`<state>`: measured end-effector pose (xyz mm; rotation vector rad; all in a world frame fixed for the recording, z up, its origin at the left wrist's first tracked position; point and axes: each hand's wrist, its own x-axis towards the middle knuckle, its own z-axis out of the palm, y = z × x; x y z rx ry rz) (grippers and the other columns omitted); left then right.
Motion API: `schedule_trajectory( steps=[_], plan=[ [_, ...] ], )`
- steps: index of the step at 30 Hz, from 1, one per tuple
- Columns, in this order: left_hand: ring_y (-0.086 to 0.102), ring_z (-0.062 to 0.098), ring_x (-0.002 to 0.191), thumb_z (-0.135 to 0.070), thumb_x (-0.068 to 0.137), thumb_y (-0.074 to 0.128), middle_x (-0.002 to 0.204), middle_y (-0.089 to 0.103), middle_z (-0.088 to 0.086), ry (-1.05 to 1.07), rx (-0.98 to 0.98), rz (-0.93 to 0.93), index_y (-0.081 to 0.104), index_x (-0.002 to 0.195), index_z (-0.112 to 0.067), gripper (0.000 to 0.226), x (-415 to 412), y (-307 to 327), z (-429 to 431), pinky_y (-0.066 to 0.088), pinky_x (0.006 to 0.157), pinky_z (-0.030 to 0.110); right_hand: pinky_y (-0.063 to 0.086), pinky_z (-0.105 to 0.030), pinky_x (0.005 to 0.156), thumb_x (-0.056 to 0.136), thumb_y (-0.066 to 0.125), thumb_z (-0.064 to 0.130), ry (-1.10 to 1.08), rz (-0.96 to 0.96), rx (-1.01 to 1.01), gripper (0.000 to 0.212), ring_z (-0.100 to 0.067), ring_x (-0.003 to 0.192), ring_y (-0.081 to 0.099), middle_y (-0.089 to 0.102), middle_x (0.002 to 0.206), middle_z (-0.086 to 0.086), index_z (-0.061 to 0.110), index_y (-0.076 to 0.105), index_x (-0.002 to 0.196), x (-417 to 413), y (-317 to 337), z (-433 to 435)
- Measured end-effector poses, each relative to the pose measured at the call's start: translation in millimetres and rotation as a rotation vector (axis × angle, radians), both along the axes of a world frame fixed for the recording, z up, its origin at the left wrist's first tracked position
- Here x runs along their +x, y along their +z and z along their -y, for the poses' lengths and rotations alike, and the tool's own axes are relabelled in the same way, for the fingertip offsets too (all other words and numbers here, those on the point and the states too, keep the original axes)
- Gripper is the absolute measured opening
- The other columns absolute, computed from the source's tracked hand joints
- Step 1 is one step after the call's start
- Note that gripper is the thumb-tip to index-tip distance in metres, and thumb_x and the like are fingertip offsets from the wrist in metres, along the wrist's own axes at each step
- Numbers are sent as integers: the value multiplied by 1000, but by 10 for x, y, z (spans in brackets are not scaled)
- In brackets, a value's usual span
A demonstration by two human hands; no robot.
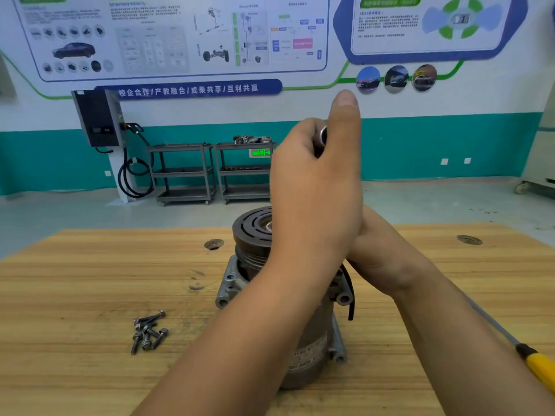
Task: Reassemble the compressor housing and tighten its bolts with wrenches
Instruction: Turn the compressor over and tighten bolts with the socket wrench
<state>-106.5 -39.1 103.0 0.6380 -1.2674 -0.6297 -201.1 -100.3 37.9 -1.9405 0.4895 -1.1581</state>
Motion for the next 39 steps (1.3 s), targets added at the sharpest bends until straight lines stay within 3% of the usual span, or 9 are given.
schedule_trajectory(
  steps=[5,9,12,16,20,25,29,35,39],
  plan=[
    [15,10,42,-26,95,41,47,21,-7,-248,65,-21,27,54,-22,43,70,22,113,17,38,16,50,-19,72,78,67,15,69,28,29,22,-5,83,65,71,84,9,33,73,90,13,14,-37],
    [9,9,41,-26,84,36,44,19,-7,-610,157,-54,27,47,-20,39,211,60,189,11,38,12,52,-31,86,72,68,26,89,45,71,25,-15,95,64,72,95,2,23,74,96,12,12,-27],
    [6,9,42,-31,73,38,45,15,-6,-804,223,-76,27,42,-19,34,285,85,234,8,38,12,49,-21,81,72,72,28,159,36,82,21,-10,92,66,73,90,3,19,75,91,-13,23,-42],
    [5,9,42,-32,74,36,48,9,-5,-959,302,-86,29,39,-18,38,353,97,311,5,40,12,47,-16,78,75,69,44,171,42,90,30,-5,88,64,71,86,6,17,74,87,-12,24,-63],
    [7,8,40,-41,76,36,44,13,-6,-986,297,-132,32,40,-18,43,329,87,328,7,39,11,46,-14,76,71,70,52,156,26,95,33,-2,84,63,71,83,9,21,74,83,-5,20,-56],
    [24,3,35,-56,87,37,45,34,-9,-666,75,-212,47,60,-18,48,202,-117,272,20,34,11,47,-32,87,66,75,54,114,36,107,50,-18,95,61,70,93,0,12,72,94,-7,7,-22],
    [31,3,37,-61,84,33,51,45,-6,-528,-8,-245,52,68,-16,51,166,-205,247,26,36,14,48,-33,89,67,74,54,112,27,111,51,-19,97,60,68,95,-1,13,71,97,-3,13,-41],
    [21,3,31,-67,87,13,42,28,-8,-724,177,-220,47,51,-20,69,213,-113,284,18,34,7,50,-26,87,62,79,52,138,50,133,47,-14,97,62,72,96,2,25,74,100,7,21,-45],
    [18,2,31,-65,91,10,39,25,-8,-871,269,-186,45,47,-20,72,259,-73,333,11,33,9,49,-19,82,59,80,51,156,59,133,44,-6,96,64,73,94,8,30,75,98,13,30,-55]
  ],
)
